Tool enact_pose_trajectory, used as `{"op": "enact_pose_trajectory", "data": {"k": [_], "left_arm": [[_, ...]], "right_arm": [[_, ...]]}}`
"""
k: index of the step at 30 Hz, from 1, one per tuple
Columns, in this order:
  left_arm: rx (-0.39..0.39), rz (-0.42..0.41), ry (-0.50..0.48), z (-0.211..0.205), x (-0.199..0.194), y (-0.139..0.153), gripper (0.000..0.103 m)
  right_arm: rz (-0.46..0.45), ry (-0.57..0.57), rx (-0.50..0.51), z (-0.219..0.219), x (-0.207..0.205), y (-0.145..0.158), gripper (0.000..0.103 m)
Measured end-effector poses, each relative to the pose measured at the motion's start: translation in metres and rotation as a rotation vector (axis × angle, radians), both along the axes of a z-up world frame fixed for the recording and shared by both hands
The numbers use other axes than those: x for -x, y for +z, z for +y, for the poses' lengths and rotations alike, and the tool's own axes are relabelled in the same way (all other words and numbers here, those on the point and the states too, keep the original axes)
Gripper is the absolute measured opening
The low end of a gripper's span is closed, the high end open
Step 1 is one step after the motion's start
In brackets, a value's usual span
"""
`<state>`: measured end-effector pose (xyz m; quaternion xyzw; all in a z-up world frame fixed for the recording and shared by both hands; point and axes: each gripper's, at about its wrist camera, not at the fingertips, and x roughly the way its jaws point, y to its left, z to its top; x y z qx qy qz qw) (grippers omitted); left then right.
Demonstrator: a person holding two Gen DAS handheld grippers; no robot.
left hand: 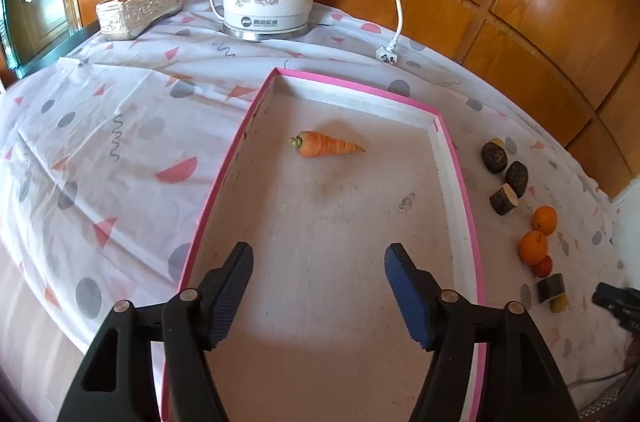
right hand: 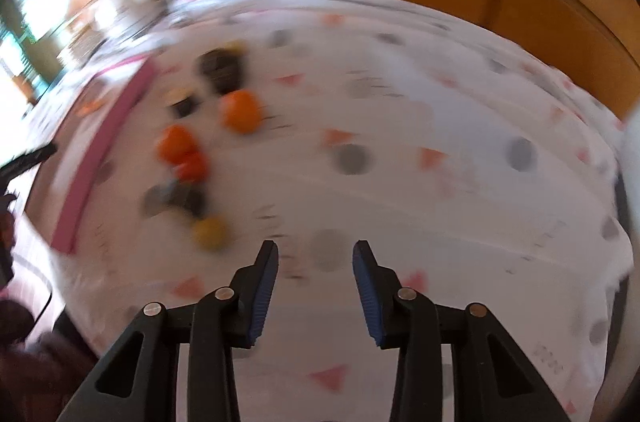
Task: Organize fruits
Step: 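Grasp the yellow round fruit with the right tool, then carry the yellow fruit with the right tool into the tray and release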
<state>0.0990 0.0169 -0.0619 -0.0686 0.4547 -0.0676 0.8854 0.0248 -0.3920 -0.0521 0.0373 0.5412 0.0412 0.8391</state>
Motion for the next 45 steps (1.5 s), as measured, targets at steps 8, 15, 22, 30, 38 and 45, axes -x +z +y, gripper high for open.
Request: {"op": "enact_pose_trajectory", "data": {"k": [8, 15, 22, 30, 38, 45], "left_arm": [[0.026, -0.028, 0.024, 0.01, 0.018, 0.008, 0.072], [0.024, -0.076, 0.113, 0.033, 0.035, 0.014, 0.081], [0.032, -0.07, 0.216, 0.061, 0.04, 0.008, 0.088], [0.007, -0.086, 0.259, 0.072, 0.047, 0.006, 0.088], [0.021, -0.092, 0.321, 0.084, 0.051, 0.006, 0.09], [0.03, -0.075, 0.361, 0.093, 0.05, 0.001, 0.09]], "right_arm": [[0.025, 0.16, -0.009, 0.062, -0.018, -0.007, 0.039], [0.078, 0.158, 0.063, 0.08, -0.028, -0.037, 0.025], [0.047, 0.146, 0.079, 0.084, -0.013, -0.027, 0.025], [0.025, 0.248, 0.043, 0.121, 0.005, -0.012, 0.025], [-0.014, 0.282, 0.012, 0.156, -0.003, -0.002, 0.025], [-0.102, 0.326, -0.068, 0.203, -0.029, 0.024, 0.025]]}}
